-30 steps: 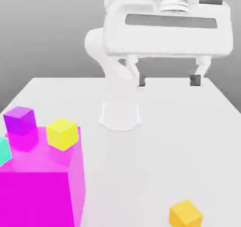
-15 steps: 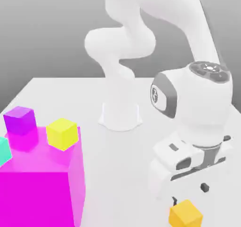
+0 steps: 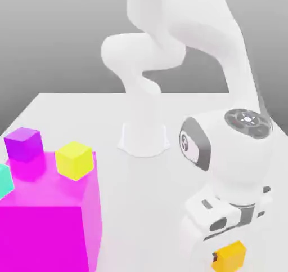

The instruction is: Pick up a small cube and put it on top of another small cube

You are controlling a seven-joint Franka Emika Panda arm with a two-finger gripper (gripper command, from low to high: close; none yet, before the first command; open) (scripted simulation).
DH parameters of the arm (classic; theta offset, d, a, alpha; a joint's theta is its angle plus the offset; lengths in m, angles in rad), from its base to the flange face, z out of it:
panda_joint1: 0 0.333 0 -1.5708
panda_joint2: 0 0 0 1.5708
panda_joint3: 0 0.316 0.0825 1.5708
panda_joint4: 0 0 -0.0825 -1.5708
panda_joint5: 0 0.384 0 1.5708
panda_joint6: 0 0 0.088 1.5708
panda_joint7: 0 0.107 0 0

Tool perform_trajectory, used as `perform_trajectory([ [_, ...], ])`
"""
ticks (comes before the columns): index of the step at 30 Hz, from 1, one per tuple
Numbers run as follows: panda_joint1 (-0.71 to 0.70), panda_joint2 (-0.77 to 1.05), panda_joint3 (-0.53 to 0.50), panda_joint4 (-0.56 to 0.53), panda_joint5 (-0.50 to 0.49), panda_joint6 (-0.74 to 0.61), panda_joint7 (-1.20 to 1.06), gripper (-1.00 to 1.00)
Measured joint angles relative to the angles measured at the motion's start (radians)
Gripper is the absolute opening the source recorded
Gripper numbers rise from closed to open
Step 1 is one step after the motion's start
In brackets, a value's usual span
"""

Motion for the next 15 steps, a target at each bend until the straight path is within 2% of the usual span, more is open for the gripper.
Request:
perform_trajectory([
  [7,-0.137,-0.253,-0.115,0.030,0.050,-0.281,0.172,-1.00],
  [15,-0.311,-0.545,-0.199,0.071,0.073,-0.610,0.412,-1.00],
])
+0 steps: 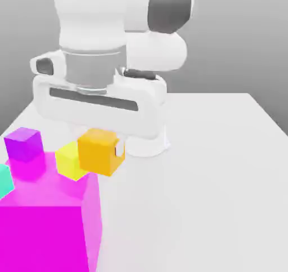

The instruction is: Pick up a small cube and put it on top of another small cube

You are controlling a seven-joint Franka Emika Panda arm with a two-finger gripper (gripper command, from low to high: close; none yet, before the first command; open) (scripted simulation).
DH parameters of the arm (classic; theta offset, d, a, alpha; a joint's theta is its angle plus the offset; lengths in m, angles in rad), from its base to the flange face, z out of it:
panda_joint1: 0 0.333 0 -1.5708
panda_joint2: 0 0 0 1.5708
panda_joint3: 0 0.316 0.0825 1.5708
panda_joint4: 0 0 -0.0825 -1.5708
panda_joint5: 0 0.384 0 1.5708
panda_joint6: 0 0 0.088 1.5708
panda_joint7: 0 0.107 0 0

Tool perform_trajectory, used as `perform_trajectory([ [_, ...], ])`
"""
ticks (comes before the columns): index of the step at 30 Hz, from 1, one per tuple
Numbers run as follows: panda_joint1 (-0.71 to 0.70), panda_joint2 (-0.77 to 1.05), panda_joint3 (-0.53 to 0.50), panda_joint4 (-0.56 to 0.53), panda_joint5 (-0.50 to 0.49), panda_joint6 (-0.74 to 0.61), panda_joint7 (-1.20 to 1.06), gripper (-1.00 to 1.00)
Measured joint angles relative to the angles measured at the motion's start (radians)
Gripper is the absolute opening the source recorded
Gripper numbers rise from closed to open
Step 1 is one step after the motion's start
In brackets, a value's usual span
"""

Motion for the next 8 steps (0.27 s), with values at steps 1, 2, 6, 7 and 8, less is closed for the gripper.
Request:
perform_trajectory([
  [1,-0.012,-0.017,-0.008,-0.008,0.001,-0.009,0.019,-1.00],
  [2,-0.021,-0.017,-0.010,-0.025,0.003,0.008,0.027,-1.00],
  [6,-0.028,0.012,-0.014,-0.093,0.006,0.106,0.033,1.00],
  [7,-0.028,0.012,-0.014,-0.093,0.006,0.106,0.033,1.00],
  [8,-0.028,0.012,-0.014,-0.093,0.006,0.106,0.033,1.00],
])
